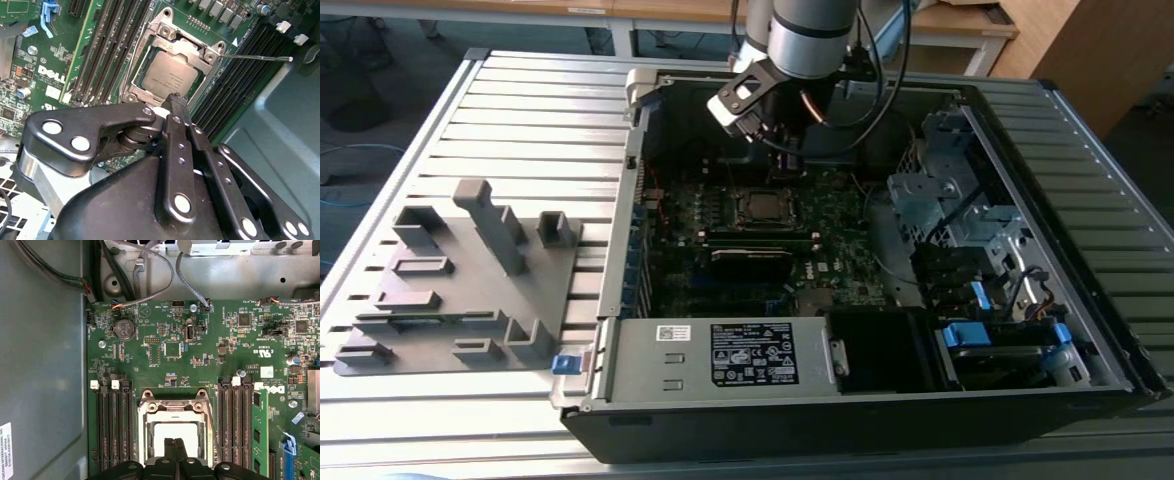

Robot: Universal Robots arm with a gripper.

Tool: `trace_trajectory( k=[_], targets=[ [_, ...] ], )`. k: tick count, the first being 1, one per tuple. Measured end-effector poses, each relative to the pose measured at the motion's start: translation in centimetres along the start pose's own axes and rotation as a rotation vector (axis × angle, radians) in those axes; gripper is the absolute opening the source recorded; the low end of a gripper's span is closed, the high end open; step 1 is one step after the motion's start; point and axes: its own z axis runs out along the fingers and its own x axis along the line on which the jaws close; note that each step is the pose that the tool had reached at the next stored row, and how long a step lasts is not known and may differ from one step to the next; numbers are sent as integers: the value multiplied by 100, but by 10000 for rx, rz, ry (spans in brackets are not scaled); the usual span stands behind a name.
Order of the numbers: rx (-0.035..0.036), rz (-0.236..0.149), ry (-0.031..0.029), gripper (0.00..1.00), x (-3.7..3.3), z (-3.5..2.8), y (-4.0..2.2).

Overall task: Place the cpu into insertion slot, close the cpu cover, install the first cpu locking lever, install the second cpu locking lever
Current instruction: 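Close the cpu cover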

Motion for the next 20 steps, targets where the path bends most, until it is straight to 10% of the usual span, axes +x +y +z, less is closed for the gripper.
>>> trace_trajectory(
  k=[20],
  targets=[
    [-195, -39, -16, 11, -43, 22, -39]
  ],
)
